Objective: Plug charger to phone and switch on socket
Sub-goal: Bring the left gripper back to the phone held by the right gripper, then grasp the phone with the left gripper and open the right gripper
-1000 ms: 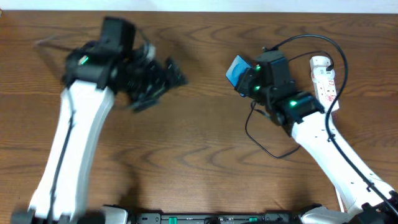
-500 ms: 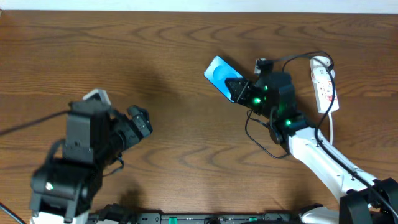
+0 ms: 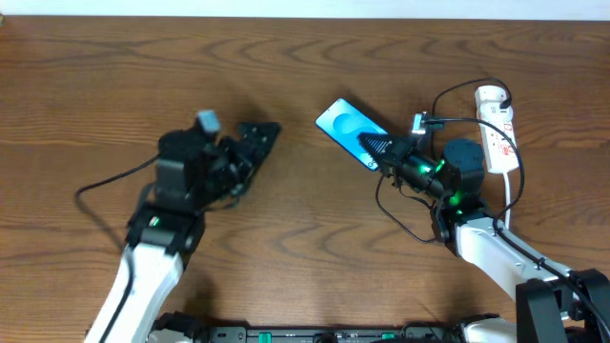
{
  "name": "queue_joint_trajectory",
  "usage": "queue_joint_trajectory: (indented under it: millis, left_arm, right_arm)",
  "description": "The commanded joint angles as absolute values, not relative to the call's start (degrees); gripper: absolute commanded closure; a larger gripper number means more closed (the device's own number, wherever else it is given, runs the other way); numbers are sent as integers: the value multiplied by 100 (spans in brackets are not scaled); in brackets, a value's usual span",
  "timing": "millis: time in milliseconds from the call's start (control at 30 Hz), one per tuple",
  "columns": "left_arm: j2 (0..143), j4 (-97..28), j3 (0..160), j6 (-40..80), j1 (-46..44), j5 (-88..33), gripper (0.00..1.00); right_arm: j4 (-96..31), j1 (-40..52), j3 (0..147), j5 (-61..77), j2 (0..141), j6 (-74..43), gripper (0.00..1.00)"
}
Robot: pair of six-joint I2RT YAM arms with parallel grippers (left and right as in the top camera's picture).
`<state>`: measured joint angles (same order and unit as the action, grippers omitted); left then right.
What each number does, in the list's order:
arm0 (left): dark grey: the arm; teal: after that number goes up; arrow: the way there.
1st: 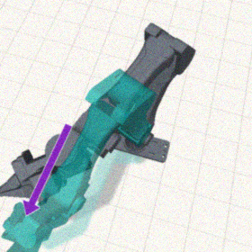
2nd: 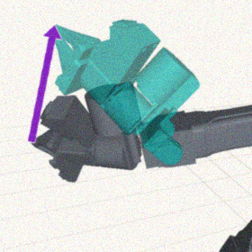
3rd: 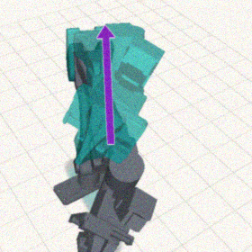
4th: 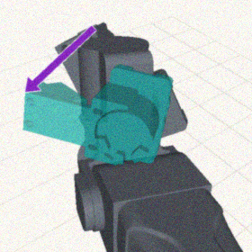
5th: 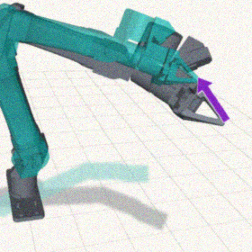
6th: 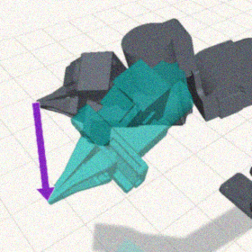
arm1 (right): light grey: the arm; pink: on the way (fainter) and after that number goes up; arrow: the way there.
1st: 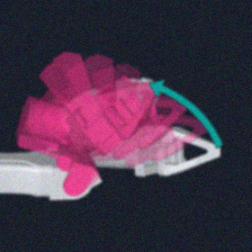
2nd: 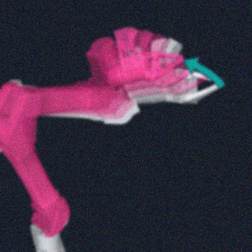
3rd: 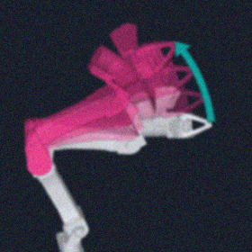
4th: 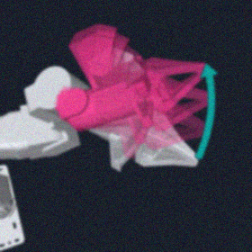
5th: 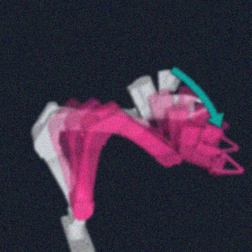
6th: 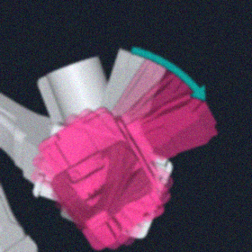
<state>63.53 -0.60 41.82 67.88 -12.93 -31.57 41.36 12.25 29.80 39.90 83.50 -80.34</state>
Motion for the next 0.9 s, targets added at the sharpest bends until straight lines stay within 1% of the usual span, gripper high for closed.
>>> queue_joint_trajectory:
  millis: [0,100,267,400,533,700,867]
  left_arm:
    - [7100,709,4182,7712,-1380,-4442,2]
    - [7706,1350,4182,8117,-1487,-4805,2]
    - [8250,1883,4182,8705,-1557,-5078,2]
    - [8309,2213,4182,8973,-1557,-5083,2]
    - [8309,2956,4182,9190,-1577,-5085,2]
    - [8309,3216,4182,9332,-1726,-5078,0]
    - [8309,3225,4182,9334,-1787,-5081,15]
  right_arm:
    - [4460,1317,3024,4392,8261,-9032,99]
    - [4630,1435,3024,4342,8261,-9308,99]
    - [4676,1605,3024,4300,8261,-9459,99]
    - [4674,1841,3024,3990,8261,-9470,99]
    - [4672,2248,3024,3603,8261,-9653,99]
    - [4644,2488,3024,3291,8261,-9983,99]
    - [4510,2497,3024,3253,8261,-10092,99]
